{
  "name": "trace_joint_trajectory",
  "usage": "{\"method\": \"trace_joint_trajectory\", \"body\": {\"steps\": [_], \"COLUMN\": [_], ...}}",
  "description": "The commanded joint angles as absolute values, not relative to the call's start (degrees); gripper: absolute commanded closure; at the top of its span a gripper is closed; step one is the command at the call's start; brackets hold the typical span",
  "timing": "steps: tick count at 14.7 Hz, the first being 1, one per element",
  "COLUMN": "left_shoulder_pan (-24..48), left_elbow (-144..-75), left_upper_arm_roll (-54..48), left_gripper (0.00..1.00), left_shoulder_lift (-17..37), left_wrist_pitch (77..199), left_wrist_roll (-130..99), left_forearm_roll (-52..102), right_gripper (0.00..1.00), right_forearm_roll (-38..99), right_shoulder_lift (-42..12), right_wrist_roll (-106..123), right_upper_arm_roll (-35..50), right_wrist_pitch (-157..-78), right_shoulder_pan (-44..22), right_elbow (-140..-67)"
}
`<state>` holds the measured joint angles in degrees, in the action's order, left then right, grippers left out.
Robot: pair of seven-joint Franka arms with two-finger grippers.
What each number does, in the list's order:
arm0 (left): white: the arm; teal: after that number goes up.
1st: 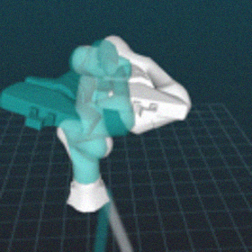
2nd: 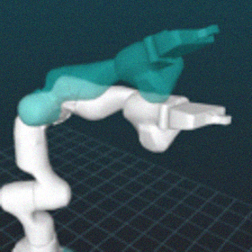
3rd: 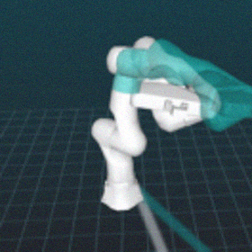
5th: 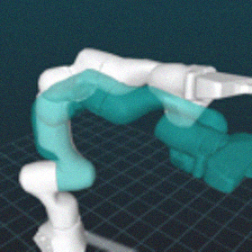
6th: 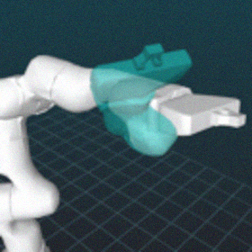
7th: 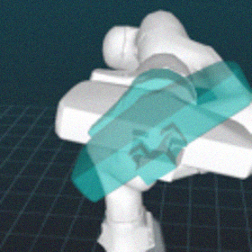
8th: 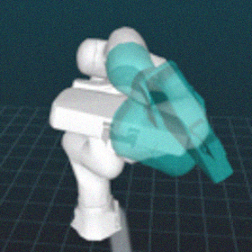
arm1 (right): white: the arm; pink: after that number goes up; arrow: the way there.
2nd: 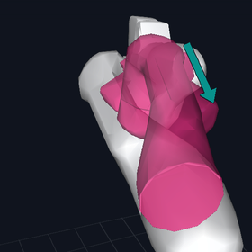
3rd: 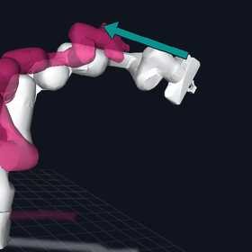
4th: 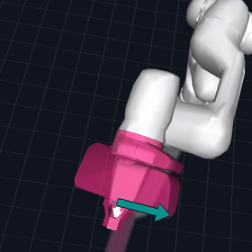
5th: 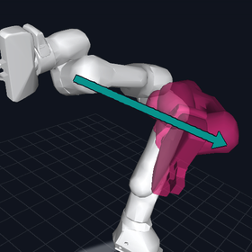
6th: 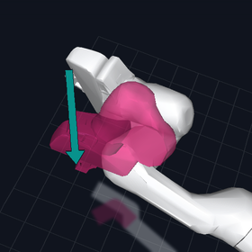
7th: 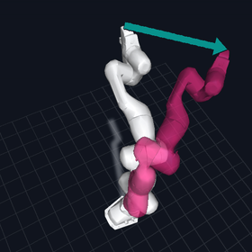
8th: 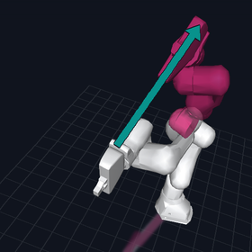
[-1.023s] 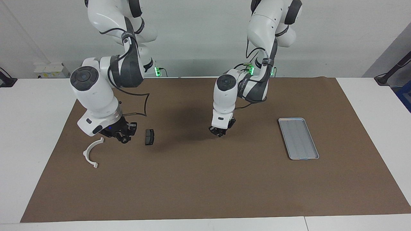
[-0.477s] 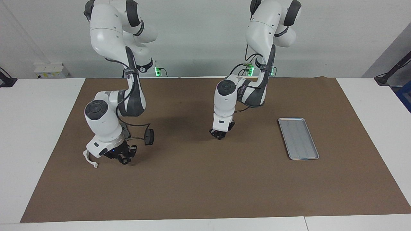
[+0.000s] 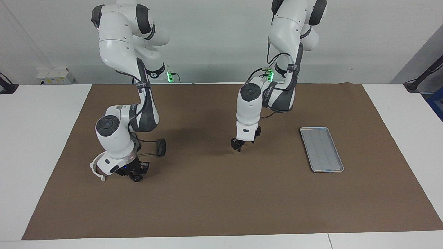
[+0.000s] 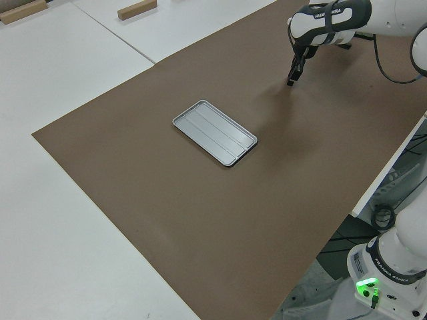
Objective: Place bearing gear from tray to pile
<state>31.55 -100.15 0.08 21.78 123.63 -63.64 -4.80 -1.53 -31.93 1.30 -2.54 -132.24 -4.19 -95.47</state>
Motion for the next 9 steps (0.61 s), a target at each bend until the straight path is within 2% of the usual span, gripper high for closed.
{"method": "trace_joint_trajectory", "body": {"steps": [1,4,6,9], "left_shoulder_pan": [25.2,20.1,16.2,11.0], "left_elbow": [-102.8,-102.7,-102.9,-103.1], "left_upper_arm_roll": [-0.2,-0.1,-0.1,-0.1], "left_gripper": [0.00,0.00,0.00,0.00], "left_shoulder_lift": [11.2,6.3,3.0,-1.3], "left_wrist_pitch": [115.6,108.9,105.2,100.7], "left_wrist_roll": [-56.6,-47.0,-41.1,-30.0], "left_forearm_roll": [-6.0,-5.9,-5.7,-5.3], "right_gripper": [0.65,0.00,0.00,0.00], "right_forearm_roll": [-1.5,-1.5,-1.5,-1.8], "right_shoulder_lift": [-31.9,-31.9,-31.1,-27.6], "right_wrist_roll": [0.3,-0.2,-0.3,-6.7], "right_upper_arm_roll": [-1.9,-1.9,-2.0,-1.9], "right_wrist_pitch": [-133.0,-132.9,-131.5,-121.9], "right_shoulder_pan": [-3.8,-4.1,-4.7,-8.0], "right_elbow": [-95.8,-95.7,-95.6,-93.8]}}
